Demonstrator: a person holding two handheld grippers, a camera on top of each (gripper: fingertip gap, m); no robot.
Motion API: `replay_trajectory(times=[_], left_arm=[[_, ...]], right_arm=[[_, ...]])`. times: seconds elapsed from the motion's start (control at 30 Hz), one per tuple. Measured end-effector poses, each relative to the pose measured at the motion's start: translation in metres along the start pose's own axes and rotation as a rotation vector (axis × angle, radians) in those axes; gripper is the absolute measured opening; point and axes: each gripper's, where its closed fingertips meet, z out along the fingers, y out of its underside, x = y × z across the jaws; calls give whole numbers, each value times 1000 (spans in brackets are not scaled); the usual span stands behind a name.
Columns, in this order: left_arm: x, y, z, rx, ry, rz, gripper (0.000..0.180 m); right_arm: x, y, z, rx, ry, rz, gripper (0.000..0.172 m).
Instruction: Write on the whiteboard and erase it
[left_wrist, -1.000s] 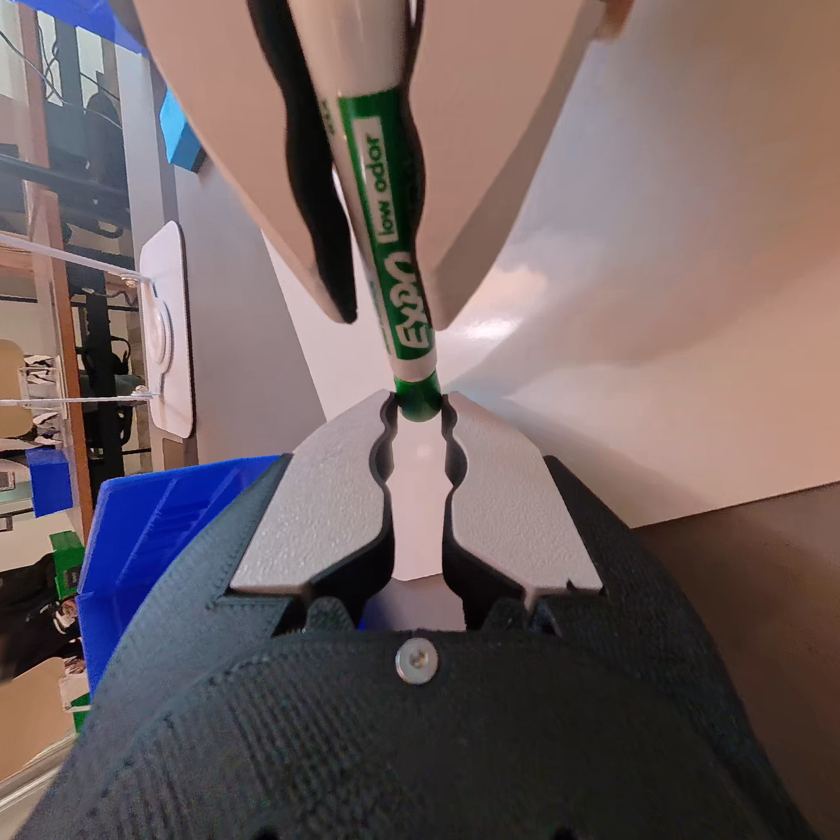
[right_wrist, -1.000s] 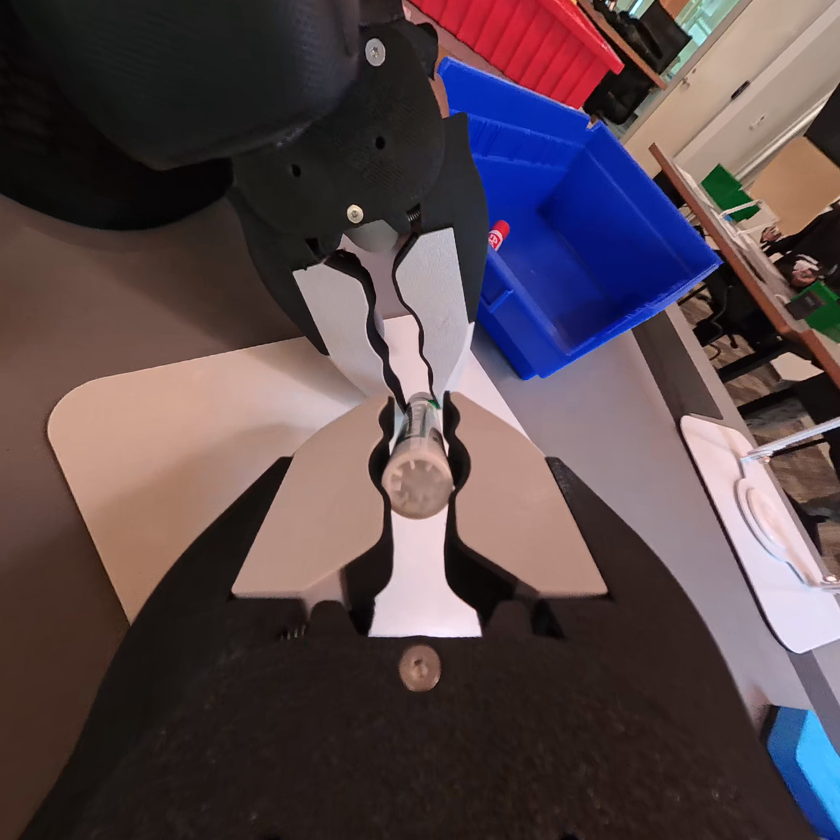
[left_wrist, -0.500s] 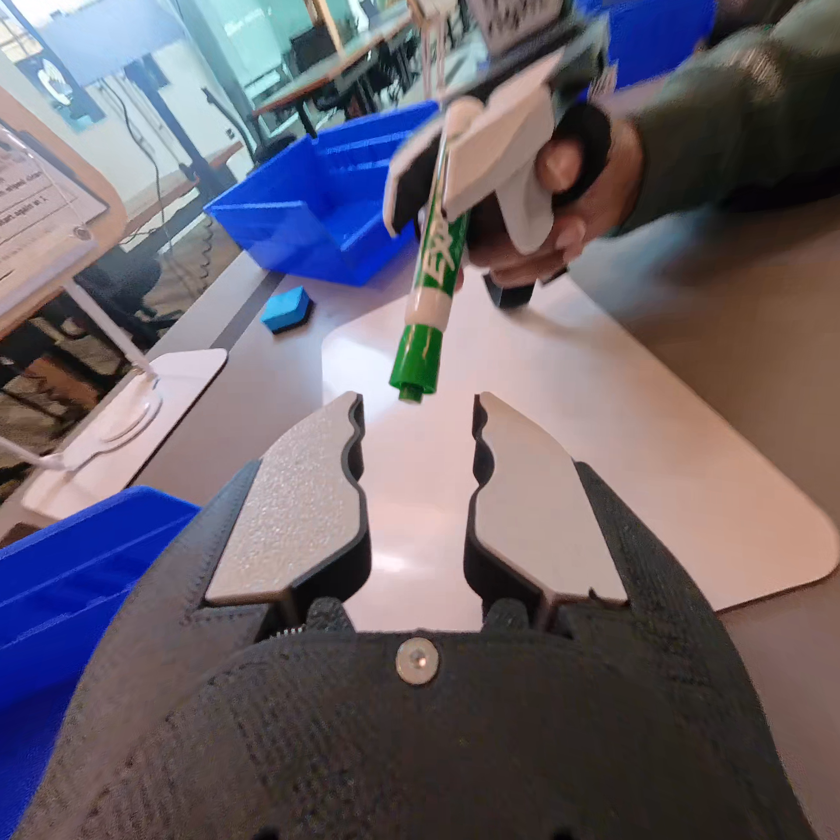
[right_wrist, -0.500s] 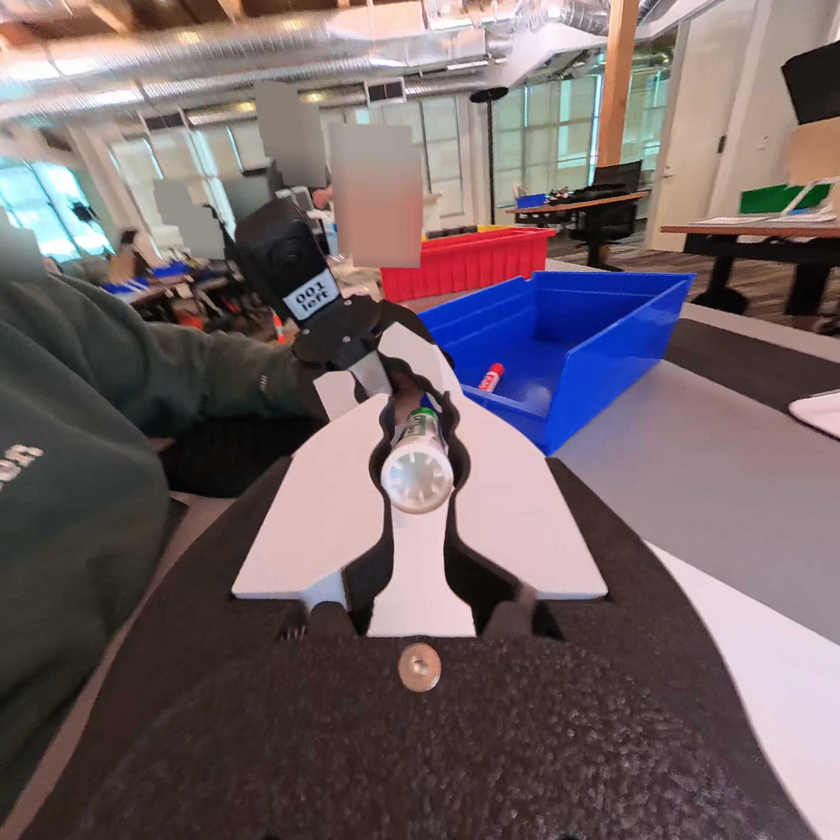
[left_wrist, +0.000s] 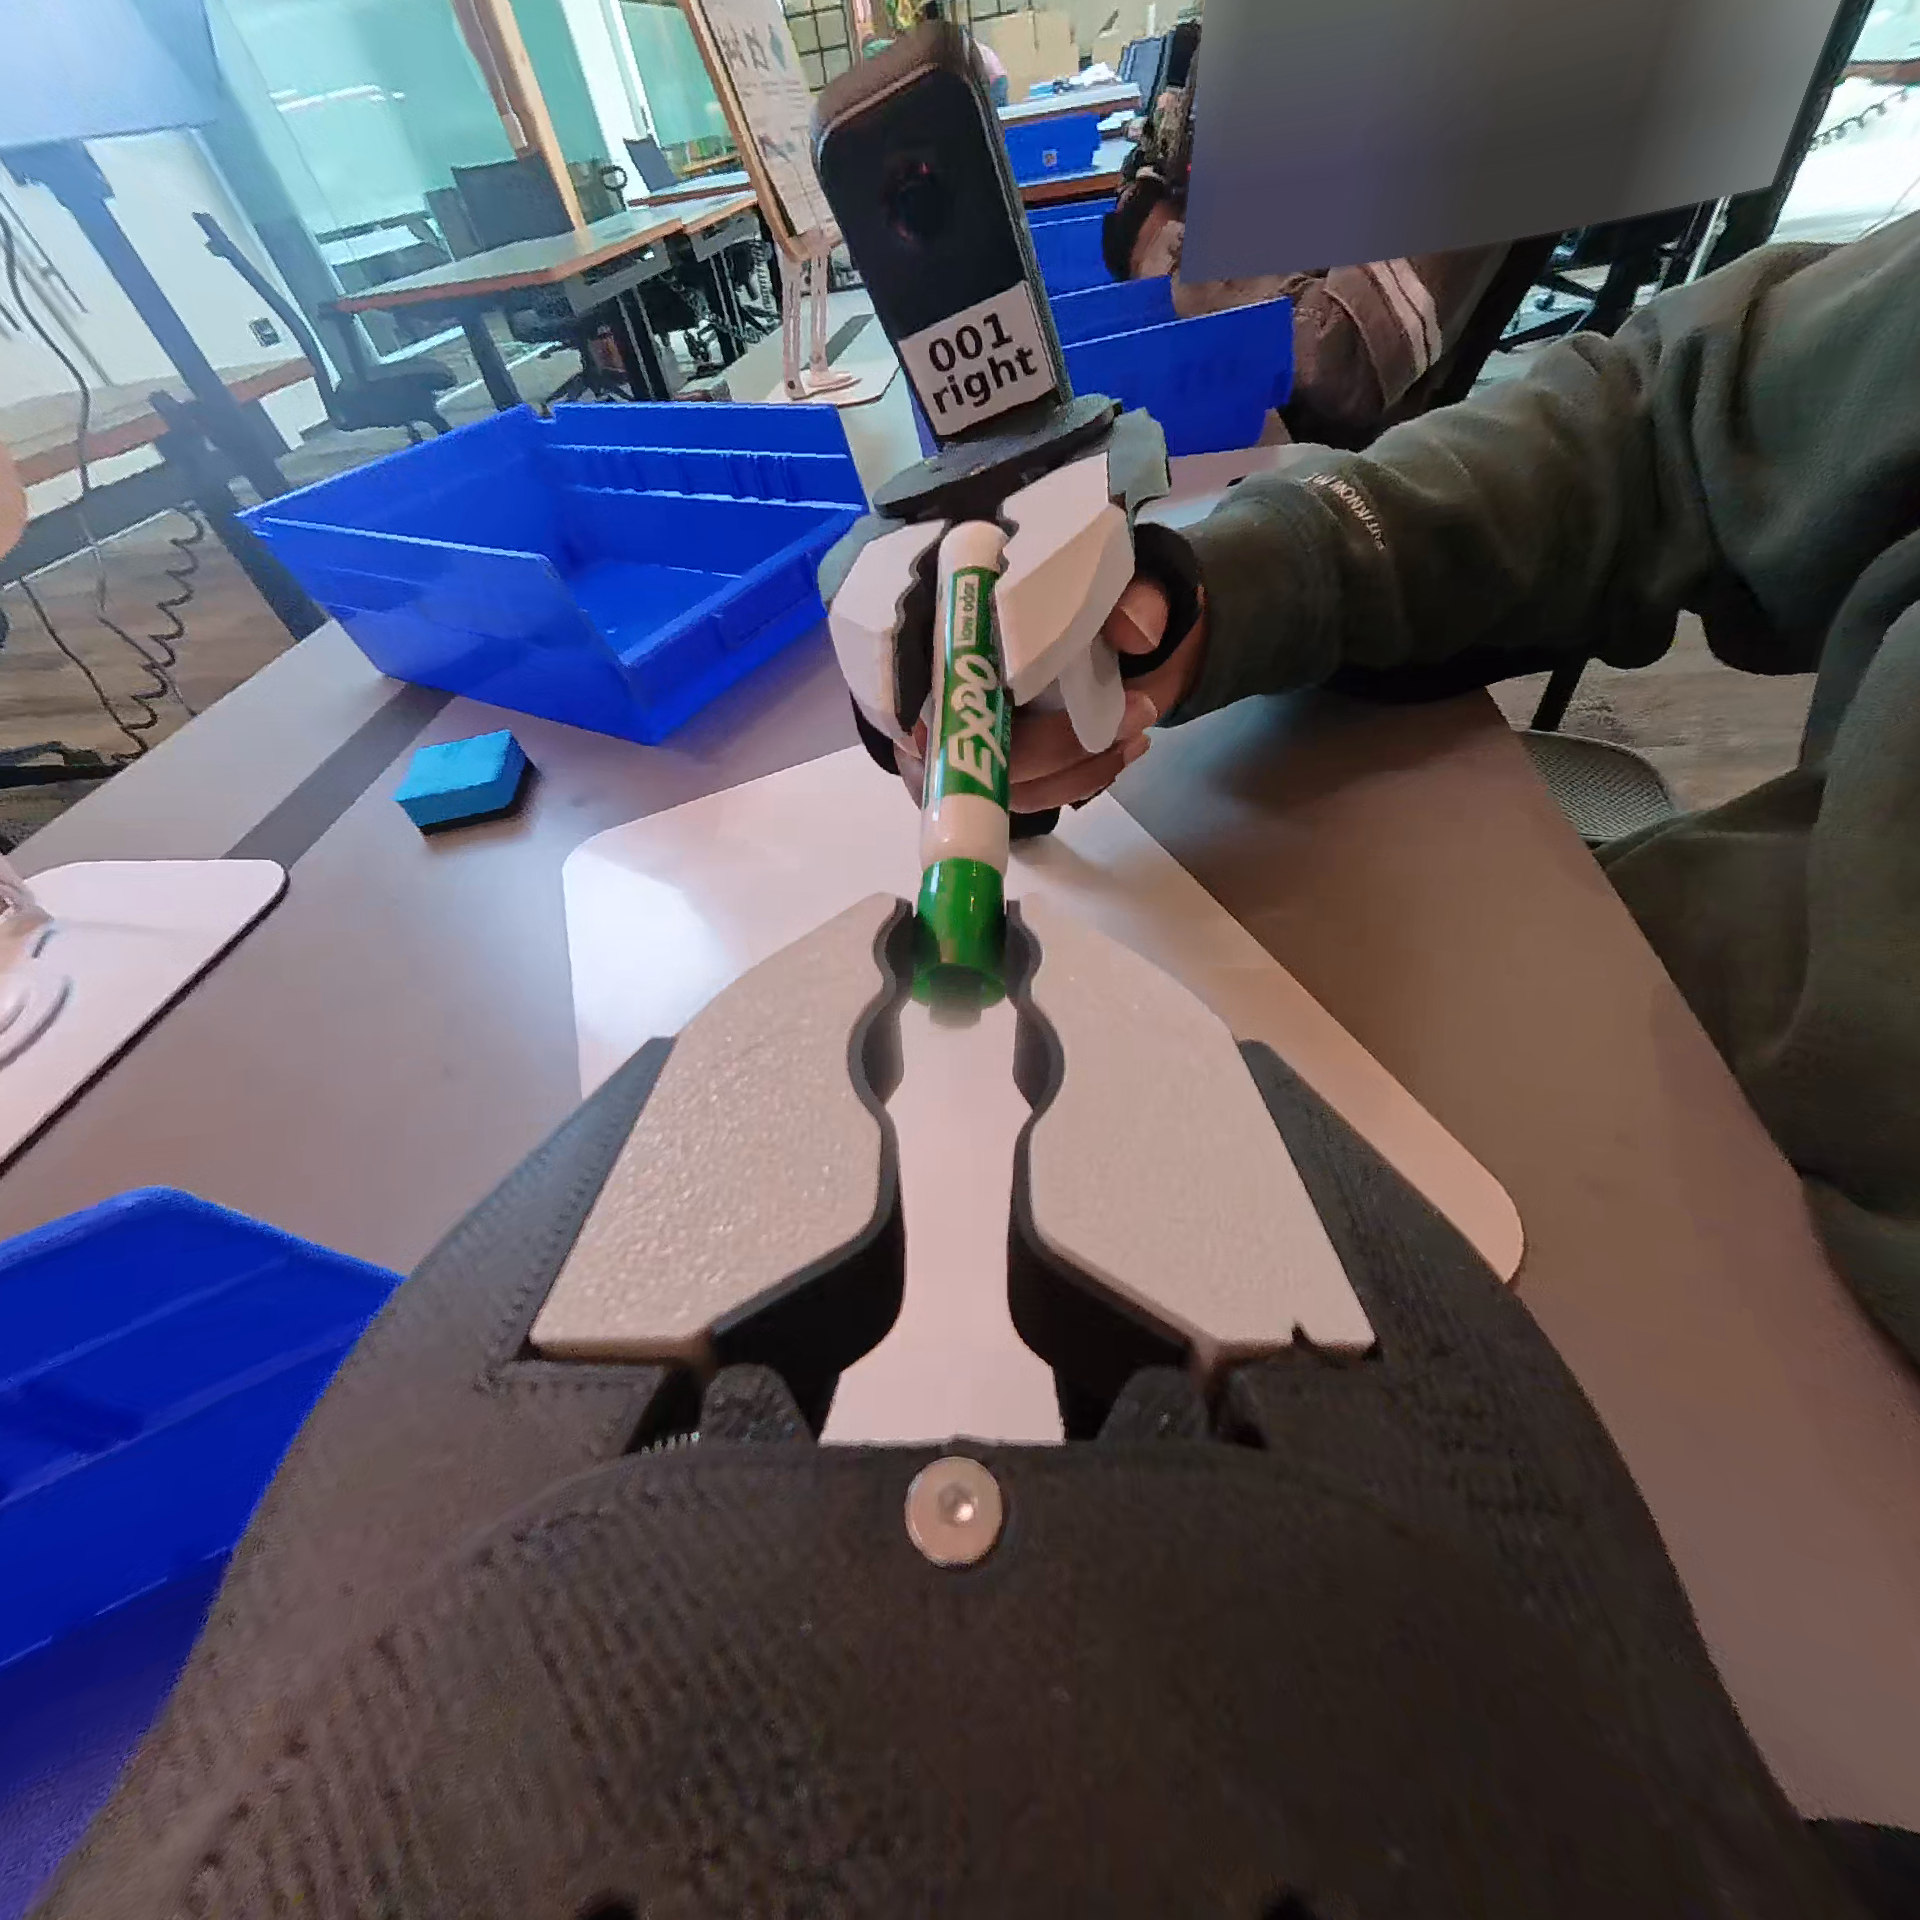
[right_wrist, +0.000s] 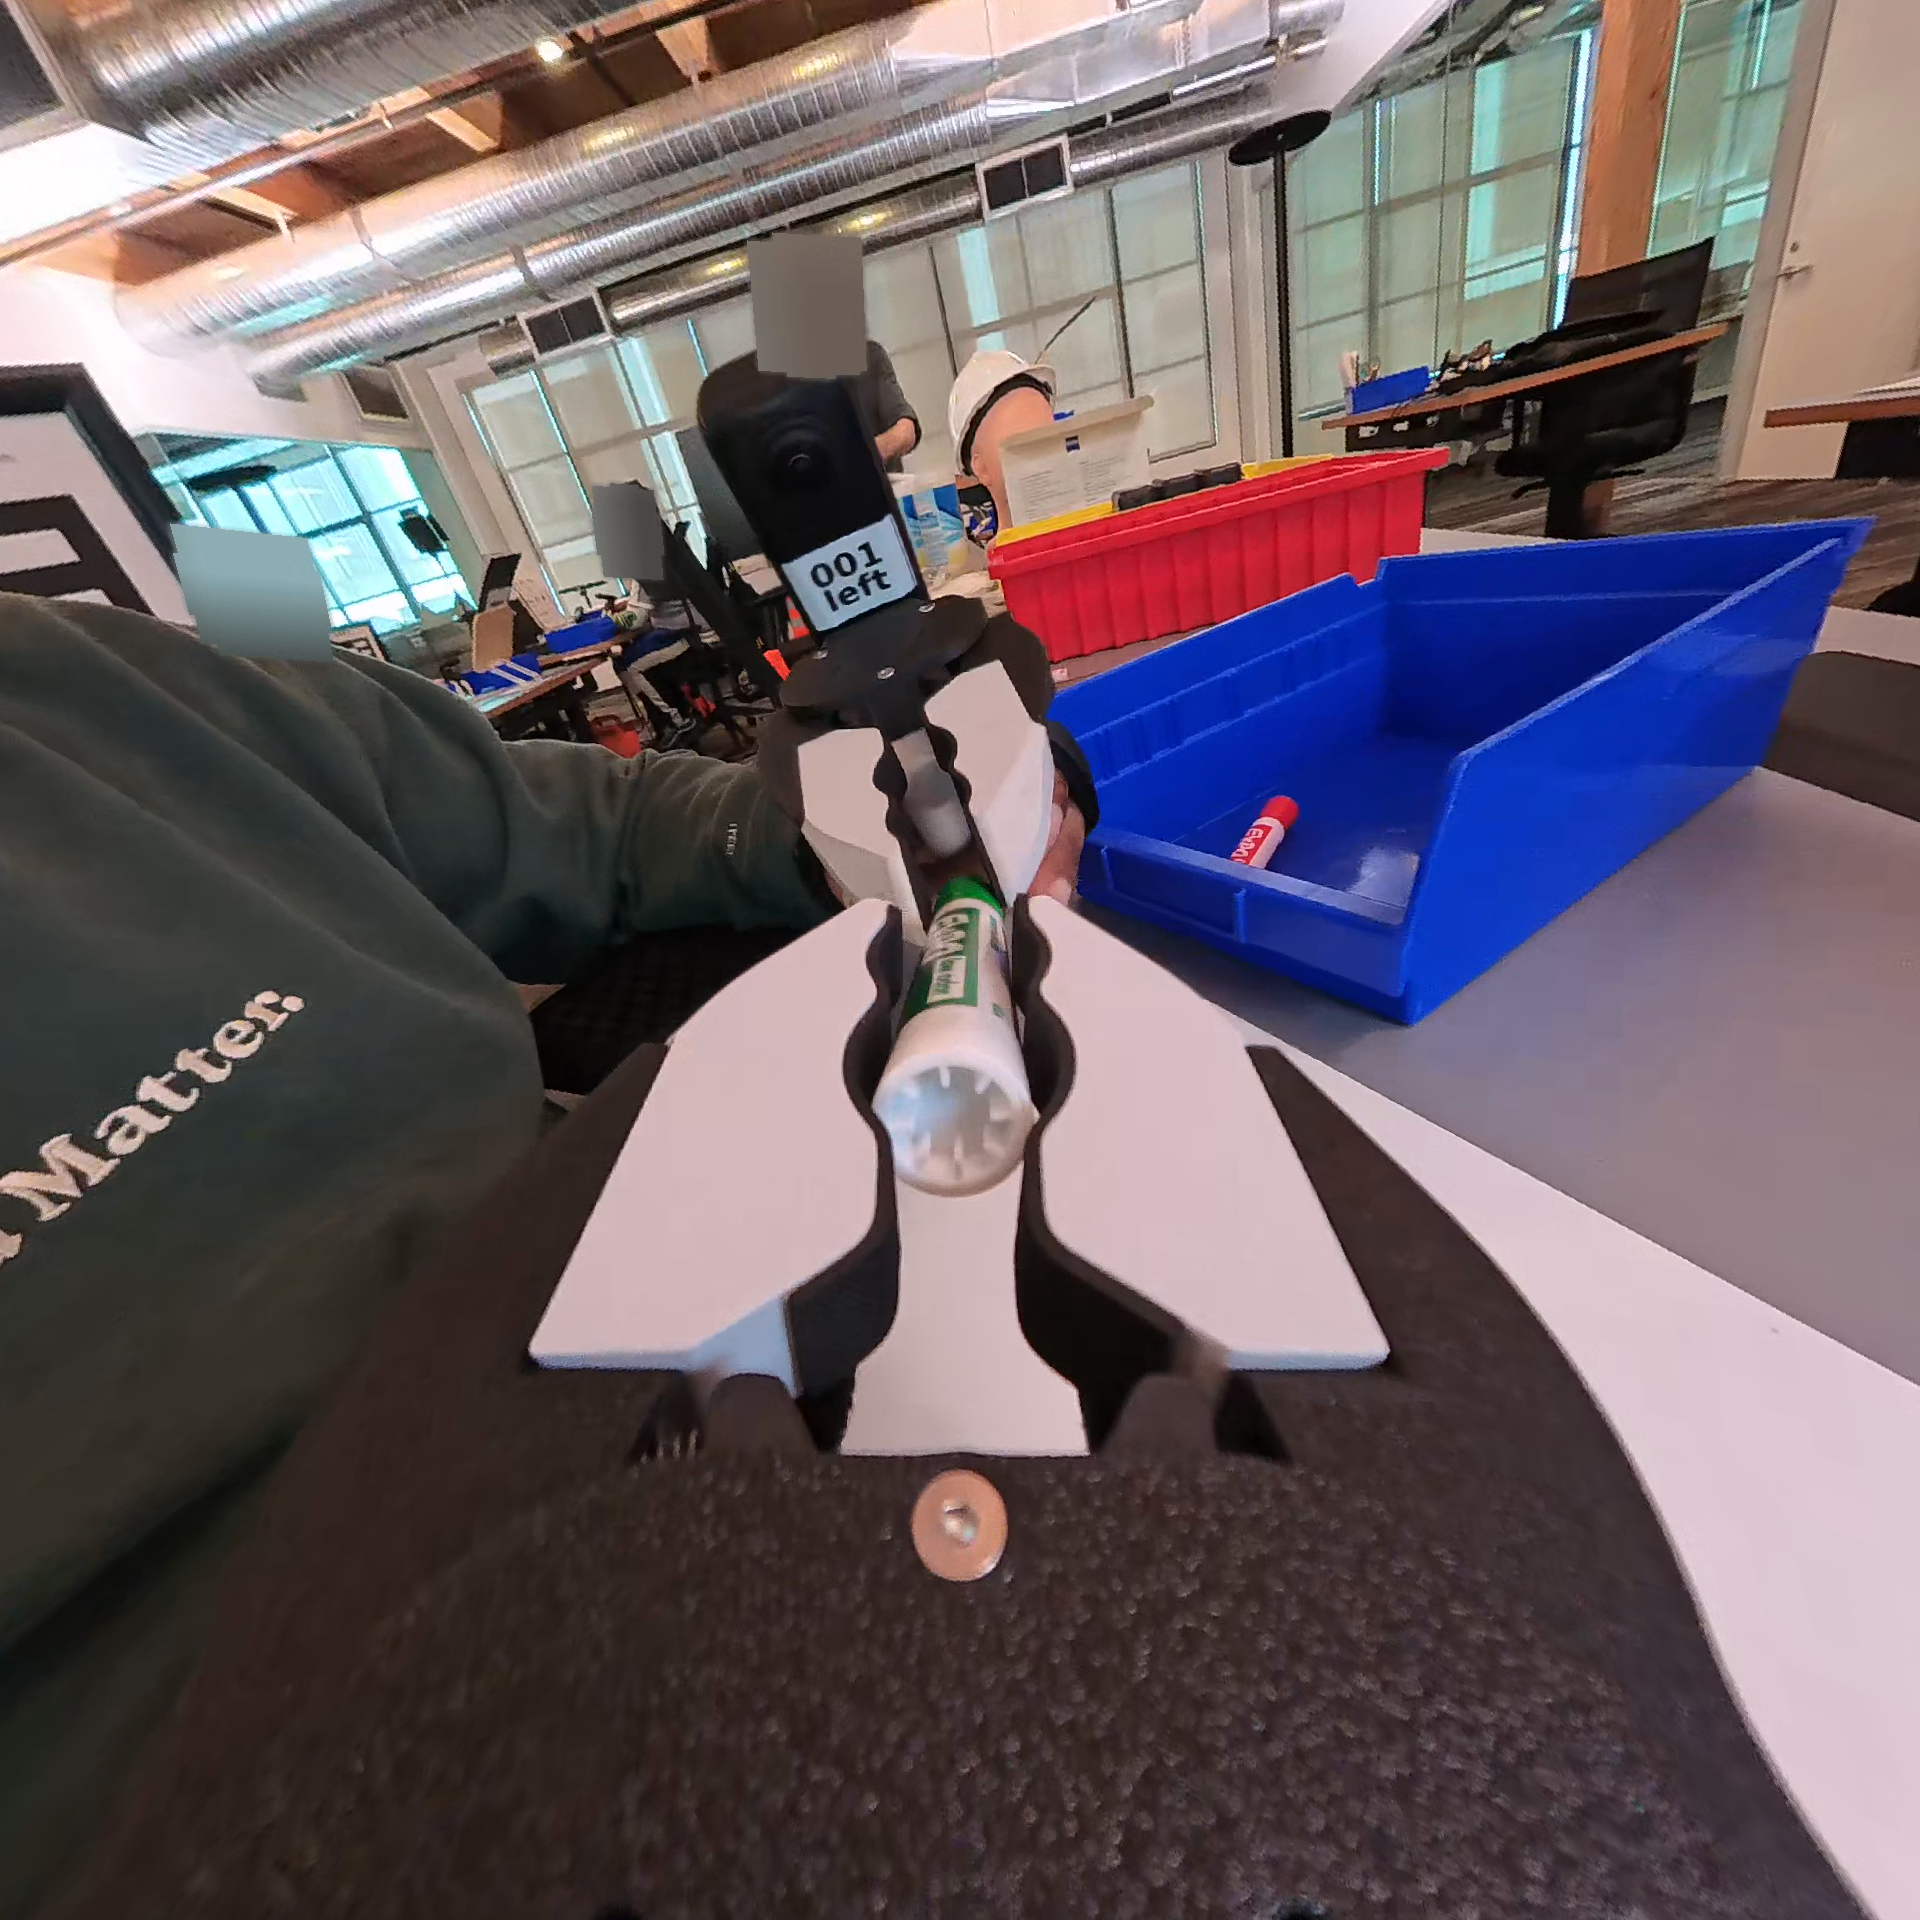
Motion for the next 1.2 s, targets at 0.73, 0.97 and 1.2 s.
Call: replay_trajectory(times=[0.73, 0.97, 1.2], left_arm=[[8, 4, -4, -9, 127, -85, 19], [23, 6, 3, 34, 258, -204, 19], [22, -4, 1, 109, 287, -284, 19]], right_arm=[[-6, 21, 1, -151, -24, -91, 23], [-20, 45, 21, -279, -6, -253, 41], [-20, 35, 23, -227, 20, -275, 47]])
